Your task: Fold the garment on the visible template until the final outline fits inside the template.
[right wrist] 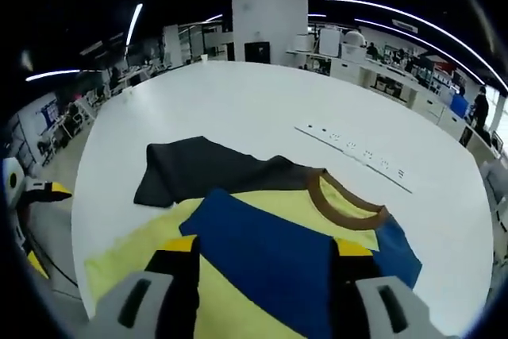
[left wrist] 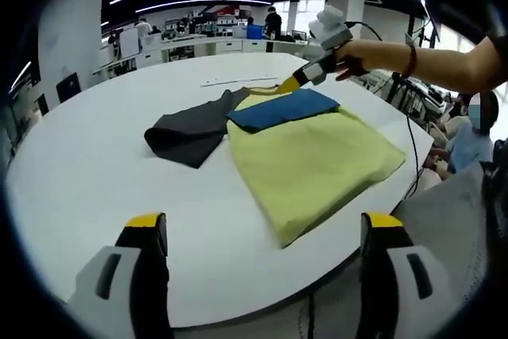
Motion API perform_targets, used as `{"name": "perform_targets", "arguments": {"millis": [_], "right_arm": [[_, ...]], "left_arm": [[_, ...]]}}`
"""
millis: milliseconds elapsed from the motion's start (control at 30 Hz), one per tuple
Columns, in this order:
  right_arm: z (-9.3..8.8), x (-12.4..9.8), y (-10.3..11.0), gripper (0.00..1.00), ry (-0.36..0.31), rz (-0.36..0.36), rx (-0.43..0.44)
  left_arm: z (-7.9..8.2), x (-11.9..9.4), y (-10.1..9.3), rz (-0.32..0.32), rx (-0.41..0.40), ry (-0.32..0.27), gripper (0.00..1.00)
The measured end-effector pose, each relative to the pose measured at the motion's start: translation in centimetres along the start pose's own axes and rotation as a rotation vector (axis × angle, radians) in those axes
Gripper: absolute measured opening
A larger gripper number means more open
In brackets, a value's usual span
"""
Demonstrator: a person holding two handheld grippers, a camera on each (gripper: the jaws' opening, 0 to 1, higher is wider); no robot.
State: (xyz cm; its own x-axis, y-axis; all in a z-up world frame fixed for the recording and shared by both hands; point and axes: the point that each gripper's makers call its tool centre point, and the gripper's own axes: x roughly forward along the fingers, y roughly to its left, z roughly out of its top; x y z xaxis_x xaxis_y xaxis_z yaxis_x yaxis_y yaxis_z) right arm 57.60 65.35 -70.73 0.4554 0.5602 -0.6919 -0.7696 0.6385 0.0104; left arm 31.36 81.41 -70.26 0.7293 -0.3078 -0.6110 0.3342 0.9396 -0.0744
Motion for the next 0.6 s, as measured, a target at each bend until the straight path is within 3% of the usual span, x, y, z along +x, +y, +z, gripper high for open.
{"name": "perform_targets", "arguments": {"millis": [400, 600], "right_arm": [[-4.3, -4.4, -4.4, 0.6, 0.026, -0.058, 0.026], [-6.9, -5.9, -6.3, 0.5, 0.067, -0.085, 0.024]], "left_arm": [[0.3, -0.1, 0.2, 0.003, 0.011, -0.003, 0.99], [0.4, -0.1, 0.1, 0.006, 0.015, 0.0, 0.98]]}}
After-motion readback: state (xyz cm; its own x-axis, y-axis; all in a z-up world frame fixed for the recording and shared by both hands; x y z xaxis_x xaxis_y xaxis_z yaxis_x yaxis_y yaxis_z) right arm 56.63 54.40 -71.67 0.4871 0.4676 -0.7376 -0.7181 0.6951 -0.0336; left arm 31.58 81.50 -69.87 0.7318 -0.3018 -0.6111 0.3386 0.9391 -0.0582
